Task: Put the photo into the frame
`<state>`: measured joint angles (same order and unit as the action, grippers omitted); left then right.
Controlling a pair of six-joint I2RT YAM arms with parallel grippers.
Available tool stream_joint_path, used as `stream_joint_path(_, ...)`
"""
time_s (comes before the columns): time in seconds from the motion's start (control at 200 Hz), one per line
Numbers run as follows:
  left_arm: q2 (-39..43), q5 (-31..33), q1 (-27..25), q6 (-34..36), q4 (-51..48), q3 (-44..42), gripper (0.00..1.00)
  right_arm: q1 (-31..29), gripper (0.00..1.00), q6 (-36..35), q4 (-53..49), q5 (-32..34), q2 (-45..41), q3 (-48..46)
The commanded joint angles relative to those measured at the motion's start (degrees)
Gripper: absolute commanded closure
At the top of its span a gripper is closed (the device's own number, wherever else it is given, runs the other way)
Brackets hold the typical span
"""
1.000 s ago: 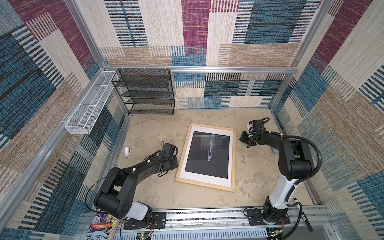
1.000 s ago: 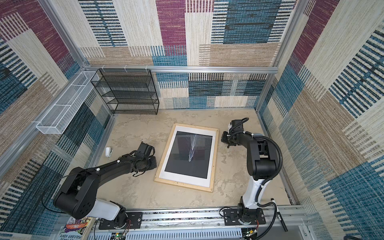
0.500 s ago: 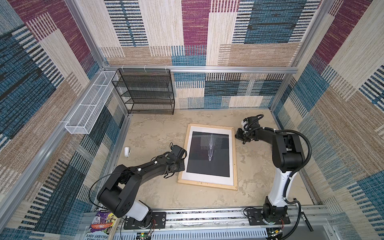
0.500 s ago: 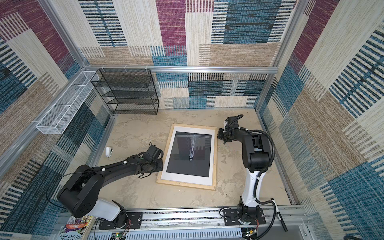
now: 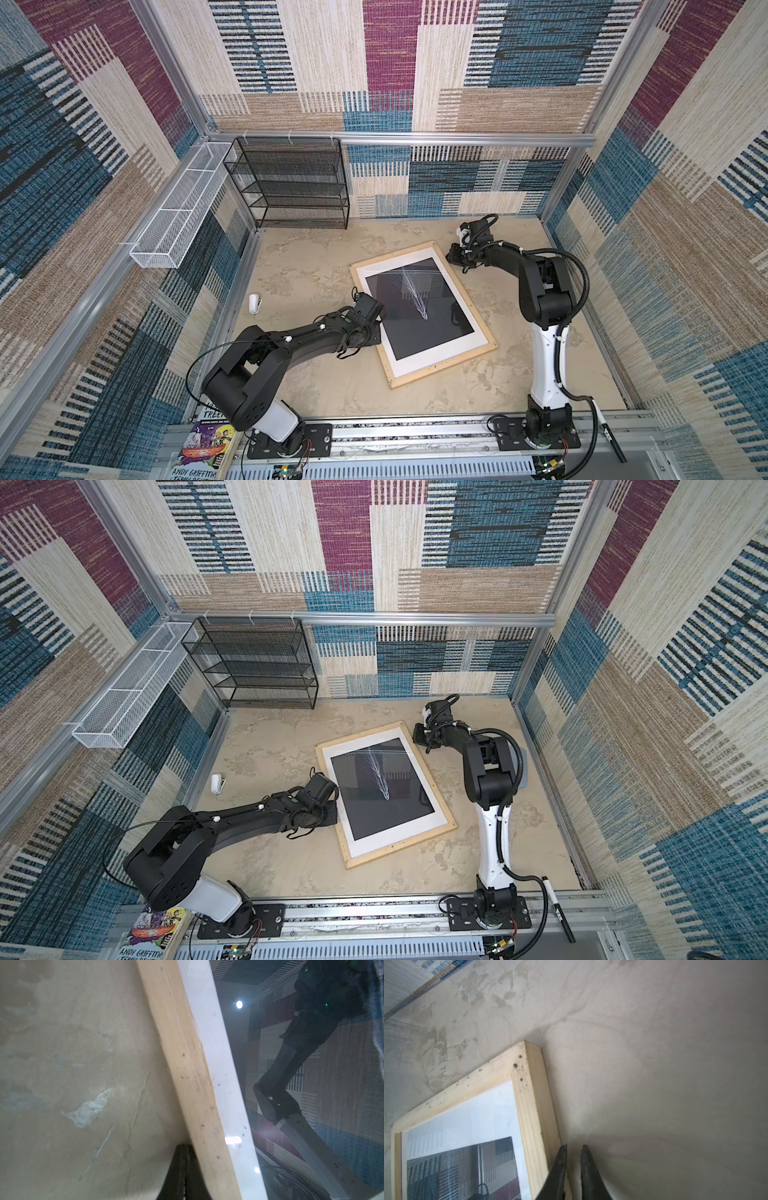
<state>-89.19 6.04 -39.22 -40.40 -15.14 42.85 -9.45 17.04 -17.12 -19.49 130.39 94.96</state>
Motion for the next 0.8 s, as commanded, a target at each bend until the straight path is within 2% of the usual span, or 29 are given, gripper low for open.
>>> stream_joint_path(0.0, -1.01, -3.50, -0.33, -1.43, -6.48, -0.66, 0.92, -1.25, 0.83, -0.57, -5.09, -1.69, 2.01, 2.69)
stream_joint_path(0.095, -0.82, -3.25, -0.39, -1.36, -6.96, -0.52, 0.92, -1.63, 0.82, -0.71, -5.70, -1.62, 2.63, 4.08)
stream_joint_path(0.21, 0.38, 0.17, -0.33, -1.51, -11.10, 0.99, 0.91, -1.58, 0.83, -1.49, -5.98, 0.41, 1.23, 3.96)
stream_joint_path(0.381, 3.86, 5.79, 0.02, -0.51, -18.53, 5.23, 0.86, -1.35, 0.83, -3.03, -6.86, 3.50, -3.39, 3.03)
stream_joint_path(0.526, 5.93, 9.51, 1.43, 2.02, -20.82, 8.64, 0.82, -1.27, 0.83, -3.66, -6.48, 5.07, -8.41, -0.22)
stream_joint_path(0.711, 4.56, 9.15, 6.68, 5.95, -20.98, 12.26, 0.81, -0.54, 0.82, -4.67, -4.53, 6.97, -13.99, -8.00)
stream_joint_path(0.796, 3.21, 7.84, 7.58, 7.10, -21.74, 13.37, 0.85, 0.48, 0.83, -5.42, -4.70, 5.90, -13.23, -7.70)
